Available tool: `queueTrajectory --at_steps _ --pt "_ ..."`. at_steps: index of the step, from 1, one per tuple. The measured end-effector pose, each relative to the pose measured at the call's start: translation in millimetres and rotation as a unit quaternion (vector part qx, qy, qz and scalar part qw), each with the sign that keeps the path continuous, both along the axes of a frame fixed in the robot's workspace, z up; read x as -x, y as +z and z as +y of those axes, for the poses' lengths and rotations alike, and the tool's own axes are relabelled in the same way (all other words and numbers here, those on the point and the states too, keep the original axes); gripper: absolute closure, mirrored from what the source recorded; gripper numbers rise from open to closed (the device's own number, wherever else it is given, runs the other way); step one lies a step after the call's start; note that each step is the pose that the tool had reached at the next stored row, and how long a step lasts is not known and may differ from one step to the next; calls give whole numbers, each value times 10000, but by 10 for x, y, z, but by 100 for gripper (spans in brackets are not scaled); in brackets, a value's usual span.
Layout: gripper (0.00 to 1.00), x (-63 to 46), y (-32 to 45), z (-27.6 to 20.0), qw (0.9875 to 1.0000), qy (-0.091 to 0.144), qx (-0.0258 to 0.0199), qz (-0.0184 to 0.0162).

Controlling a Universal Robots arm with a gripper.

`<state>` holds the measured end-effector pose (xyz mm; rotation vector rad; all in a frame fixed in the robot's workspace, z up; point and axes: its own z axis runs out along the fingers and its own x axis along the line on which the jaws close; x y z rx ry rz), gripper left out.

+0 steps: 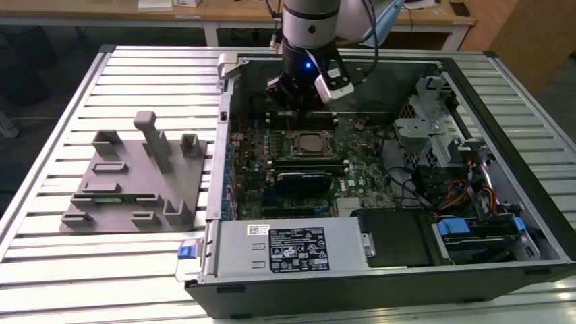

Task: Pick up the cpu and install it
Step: 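Install the first cpu locking lever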

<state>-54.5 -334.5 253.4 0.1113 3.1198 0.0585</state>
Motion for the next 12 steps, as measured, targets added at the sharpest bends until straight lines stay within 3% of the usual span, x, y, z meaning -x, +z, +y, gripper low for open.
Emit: queueTrajectory --at_steps 12 --pt "89 208 0 -31 10000 0 -17 0"
